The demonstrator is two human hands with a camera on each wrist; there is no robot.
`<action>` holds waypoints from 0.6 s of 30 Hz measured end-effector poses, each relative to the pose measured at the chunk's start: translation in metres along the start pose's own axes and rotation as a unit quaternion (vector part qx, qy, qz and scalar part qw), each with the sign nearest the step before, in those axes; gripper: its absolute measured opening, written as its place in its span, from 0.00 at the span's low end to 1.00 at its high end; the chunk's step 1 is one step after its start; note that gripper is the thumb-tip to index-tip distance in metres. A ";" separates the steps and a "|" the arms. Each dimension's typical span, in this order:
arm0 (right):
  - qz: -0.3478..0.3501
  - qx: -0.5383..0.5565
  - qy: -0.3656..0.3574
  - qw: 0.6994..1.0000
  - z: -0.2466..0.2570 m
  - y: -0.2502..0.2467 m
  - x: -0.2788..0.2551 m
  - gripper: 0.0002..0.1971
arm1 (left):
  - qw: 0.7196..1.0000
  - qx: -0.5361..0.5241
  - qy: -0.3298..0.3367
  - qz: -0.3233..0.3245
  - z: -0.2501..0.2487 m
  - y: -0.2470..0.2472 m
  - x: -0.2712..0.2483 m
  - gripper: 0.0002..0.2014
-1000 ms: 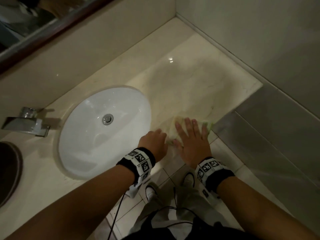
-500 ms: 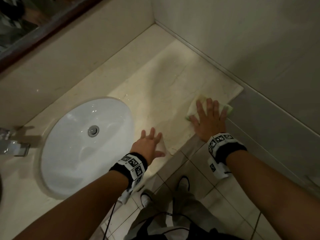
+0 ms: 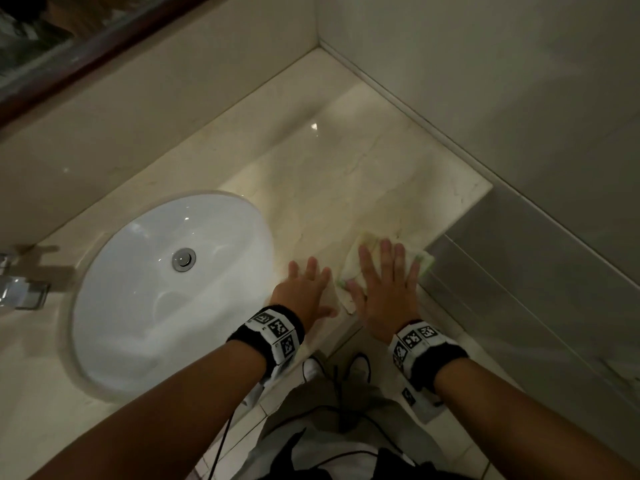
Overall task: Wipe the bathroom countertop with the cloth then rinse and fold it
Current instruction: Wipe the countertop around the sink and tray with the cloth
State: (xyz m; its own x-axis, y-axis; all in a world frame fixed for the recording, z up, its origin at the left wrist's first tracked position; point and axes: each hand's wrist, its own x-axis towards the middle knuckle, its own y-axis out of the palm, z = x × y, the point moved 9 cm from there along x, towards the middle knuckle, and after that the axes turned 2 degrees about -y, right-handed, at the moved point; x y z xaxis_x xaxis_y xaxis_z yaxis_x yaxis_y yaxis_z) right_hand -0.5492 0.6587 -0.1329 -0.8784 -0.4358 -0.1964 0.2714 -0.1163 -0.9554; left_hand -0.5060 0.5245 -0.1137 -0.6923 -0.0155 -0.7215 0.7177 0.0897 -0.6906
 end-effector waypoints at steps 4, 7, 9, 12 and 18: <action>0.044 -0.007 0.017 0.999 -0.007 0.002 0.001 0.36 | 1.000 -0.007 0.009 -0.001 0.001 0.002 0.003 0.43; 0.051 -0.008 0.016 0.999 -0.013 -0.002 0.004 0.36 | 1.000 -0.013 0.011 -0.001 0.001 0.003 0.005 0.43; 0.058 -0.013 0.029 0.998 -0.027 -0.007 0.014 0.35 | 1.000 -0.012 0.012 -0.001 0.001 0.004 0.004 0.43; 0.073 -0.020 0.083 0.994 -0.064 -0.021 0.042 0.34 | 1.000 -0.015 0.020 -0.008 0.000 0.004 0.003 0.43; 0.107 -0.016 0.159 0.981 -0.100 -0.035 0.072 0.35 | 0.999 -0.012 0.029 -0.015 -0.001 0.002 0.003 0.43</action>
State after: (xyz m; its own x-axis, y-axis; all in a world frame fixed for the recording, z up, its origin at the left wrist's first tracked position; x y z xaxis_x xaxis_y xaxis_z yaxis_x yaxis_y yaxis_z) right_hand -0.6615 0.7210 -0.1355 -0.8820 -0.1464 -0.4478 0.4555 -0.0222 -0.8899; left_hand -0.5067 0.5254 -0.1172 -0.7176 0.0383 -0.6954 0.6945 0.1142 -0.7104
